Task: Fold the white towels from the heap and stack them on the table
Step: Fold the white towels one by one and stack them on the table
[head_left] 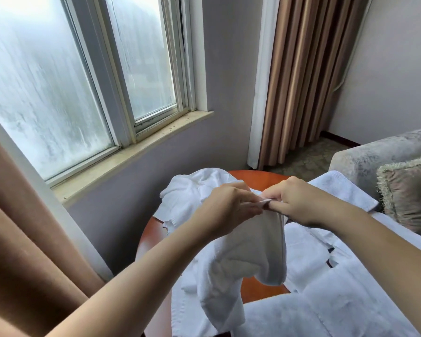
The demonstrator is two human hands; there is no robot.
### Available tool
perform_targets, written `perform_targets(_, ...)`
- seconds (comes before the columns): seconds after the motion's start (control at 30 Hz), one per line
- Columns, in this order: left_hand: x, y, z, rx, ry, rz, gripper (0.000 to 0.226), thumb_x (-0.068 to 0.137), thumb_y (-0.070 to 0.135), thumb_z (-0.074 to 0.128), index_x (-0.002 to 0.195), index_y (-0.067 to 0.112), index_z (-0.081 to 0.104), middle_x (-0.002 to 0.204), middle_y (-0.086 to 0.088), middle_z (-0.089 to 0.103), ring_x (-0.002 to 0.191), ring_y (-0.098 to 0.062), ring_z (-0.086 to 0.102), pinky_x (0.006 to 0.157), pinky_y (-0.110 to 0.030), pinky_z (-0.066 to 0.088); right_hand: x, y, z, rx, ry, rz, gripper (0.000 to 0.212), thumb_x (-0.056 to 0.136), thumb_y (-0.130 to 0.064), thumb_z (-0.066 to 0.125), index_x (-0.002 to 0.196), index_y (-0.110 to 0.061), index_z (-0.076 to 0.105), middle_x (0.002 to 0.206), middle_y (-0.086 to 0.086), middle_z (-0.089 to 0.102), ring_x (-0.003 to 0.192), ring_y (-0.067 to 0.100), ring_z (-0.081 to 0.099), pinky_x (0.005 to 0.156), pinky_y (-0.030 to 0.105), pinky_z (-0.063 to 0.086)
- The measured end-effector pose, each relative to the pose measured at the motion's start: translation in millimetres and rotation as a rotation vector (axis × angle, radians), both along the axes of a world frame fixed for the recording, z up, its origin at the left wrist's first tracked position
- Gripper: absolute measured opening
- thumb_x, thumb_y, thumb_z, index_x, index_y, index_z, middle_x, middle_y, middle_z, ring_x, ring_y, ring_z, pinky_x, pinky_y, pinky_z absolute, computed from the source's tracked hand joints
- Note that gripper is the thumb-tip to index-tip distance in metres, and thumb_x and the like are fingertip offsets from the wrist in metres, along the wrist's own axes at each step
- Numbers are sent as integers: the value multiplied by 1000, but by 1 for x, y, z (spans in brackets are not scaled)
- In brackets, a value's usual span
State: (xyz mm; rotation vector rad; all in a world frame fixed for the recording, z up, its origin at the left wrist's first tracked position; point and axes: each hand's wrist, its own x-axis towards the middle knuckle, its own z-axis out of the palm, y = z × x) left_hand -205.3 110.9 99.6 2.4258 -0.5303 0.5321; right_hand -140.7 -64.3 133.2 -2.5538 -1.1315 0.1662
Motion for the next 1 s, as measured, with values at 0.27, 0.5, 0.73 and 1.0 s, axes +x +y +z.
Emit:
perform_targets(0.27,-19,22,-18,-122,456,65,40,78,23,79,64,-4,53,60,-6,38,56,-12,32,52,-29,28,-2,6,6,75,-20,-16,34,89,-15,52,85,-42,71,93,-12,72,94,15,62,85,38,49)
perform_targets(0.5,-33,35,-47,-17,728,43,54,73,59,69,67,8,52,65,0,49,63,-12,45,61,-35,38,8,-15,13,201,-41,-98,32,78,-27,45,77,-51,66,91,-19,72,95,15,64,88,43,49)
perform_targets(0.73,-19,40,-41,123,460,143,47,89,35,67,68,-3,52,73,-15,55,67,-26,50,66,-42,40,27,-38,11,50,-79,-184,35,88,-7,51,84,-34,72,89,-9,72,94,20,62,87,39,47)
perform_targets(1.0,-9,13,-18,265,210,17,16,90,19,65,86,6,74,72,6,43,71,-13,45,59,-21,26,-11,-5,-22,-152,102,-36,87,74,-32,74,148,-30,29,144,-17,30,141,8,23,109,18,21)
